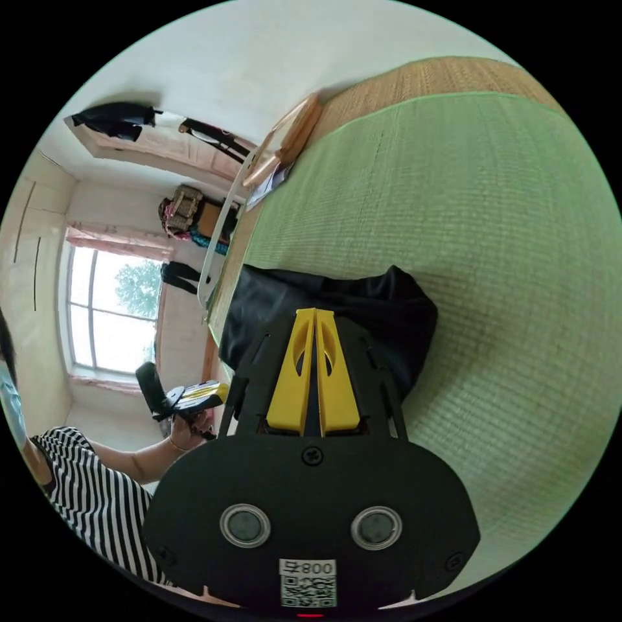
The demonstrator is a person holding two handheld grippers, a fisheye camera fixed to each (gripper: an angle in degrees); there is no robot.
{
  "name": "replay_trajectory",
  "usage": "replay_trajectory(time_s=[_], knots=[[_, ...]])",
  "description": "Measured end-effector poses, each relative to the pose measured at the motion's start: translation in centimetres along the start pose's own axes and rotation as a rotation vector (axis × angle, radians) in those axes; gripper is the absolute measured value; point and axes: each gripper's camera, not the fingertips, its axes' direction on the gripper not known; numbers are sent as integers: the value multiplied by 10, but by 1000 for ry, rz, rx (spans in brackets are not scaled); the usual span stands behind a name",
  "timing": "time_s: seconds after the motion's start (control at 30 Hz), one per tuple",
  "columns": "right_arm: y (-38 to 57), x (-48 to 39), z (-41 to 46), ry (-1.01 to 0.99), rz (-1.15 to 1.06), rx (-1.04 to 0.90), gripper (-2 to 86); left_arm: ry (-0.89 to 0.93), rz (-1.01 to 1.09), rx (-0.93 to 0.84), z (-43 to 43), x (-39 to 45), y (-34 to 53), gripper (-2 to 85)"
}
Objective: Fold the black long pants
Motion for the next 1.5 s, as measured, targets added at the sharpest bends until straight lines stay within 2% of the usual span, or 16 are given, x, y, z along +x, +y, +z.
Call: replay_trajectory(time_s=[0.07, 0.23, 0.4, 0.47, 0.6, 0.67, 0.73, 0.9, 1.03, 1.17, 1.33, 1.5], knots=[[-2, 15, 27, 54, 21, -34, 0, 77, 47, -22, 12, 19, -11, 1], [14, 30, 39, -8, 16, -21, 0, 162, 173, -98, 40, 61, -35, 1], [49, 44, 23, 46, -27, 61, 0, 128, 226, -219, 70, 83, -46, 1], [60, 72, 28, 96, 42, 70, -1, 150, 205, -213, 73, 85, -51, 1], [68, 104, 50, 18, 99, 64, -1, 179, 222, -180, 69, 93, -60, 1], [73, 113, 63, -9, 112, 63, 0, 162, 230, -217, 76, 98, -64, 1], [77, 116, 71, -10, 113, 61, 0, 153, 215, -263, 85, 98, -67, 1], [107, 114, 73, -20, 71, 79, 0, 171, 226, -163, 74, 106, -73, 1], [160, 106, 97, -129, 20, -12, 0, 170, 270, -195, 81, 115, -70, 3], [207, 110, 163, -129, 34, -228, 1, 117, 237, -289, 105, 116, -71, 5], [225, 130, 173, -222, 100, -115, 1, 198, 192, -271, 113, 114, -76, 14], [239, 145, 183, -261, 122, -104, 7, 346, 23, -309, 141, 98, -83, 31]])
